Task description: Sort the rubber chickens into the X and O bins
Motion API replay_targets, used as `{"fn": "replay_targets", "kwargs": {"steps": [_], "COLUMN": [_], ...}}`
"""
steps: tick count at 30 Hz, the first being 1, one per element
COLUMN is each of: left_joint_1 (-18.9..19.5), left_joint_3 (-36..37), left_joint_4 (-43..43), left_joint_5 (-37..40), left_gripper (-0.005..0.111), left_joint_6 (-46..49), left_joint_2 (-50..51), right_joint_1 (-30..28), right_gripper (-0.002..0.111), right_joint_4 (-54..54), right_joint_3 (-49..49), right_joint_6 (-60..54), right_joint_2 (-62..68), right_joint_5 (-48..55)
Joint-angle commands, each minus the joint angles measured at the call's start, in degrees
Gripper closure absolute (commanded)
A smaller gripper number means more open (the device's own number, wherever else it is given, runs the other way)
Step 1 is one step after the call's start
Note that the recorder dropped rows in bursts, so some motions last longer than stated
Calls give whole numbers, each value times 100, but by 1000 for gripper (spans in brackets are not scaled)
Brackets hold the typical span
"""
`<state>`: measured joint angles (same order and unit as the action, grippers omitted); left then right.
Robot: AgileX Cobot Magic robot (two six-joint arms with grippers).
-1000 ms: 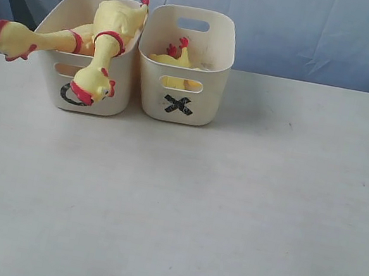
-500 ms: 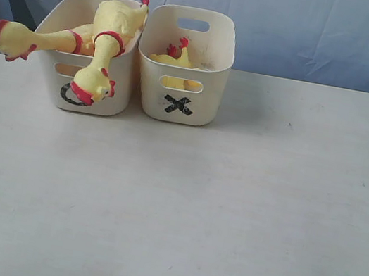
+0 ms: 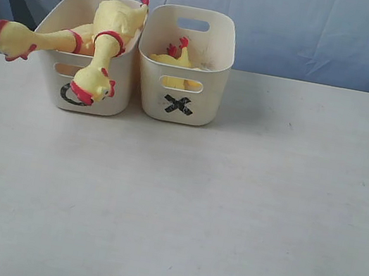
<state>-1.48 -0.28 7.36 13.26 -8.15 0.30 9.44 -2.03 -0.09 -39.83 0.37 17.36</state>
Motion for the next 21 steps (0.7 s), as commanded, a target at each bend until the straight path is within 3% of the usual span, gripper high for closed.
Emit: {"fn": "replay_targets", "kwargs": {"steps": [1,14,21], "left_joint_1": [-35,-35,-35], "left_joint_3": [28,28,28], "left_joint_4": [21,21,36], "left_joint_5": [46,-35,-82], "left_gripper": [107,107,107], "left_joint_6": [-26,-26,-26], "left_joint_2": [-30,-30,-30], "right_joint_1": [-32,-32,-32], "right_gripper": [108,108,108], "right_joint_4": [22,235,299], "right_joint_3": [9,9,9], "right_joint_6": [3,29,2812], "right_joint_2": [-37,-37,-37], "right_joint_5": [-9,-77,-77]}}
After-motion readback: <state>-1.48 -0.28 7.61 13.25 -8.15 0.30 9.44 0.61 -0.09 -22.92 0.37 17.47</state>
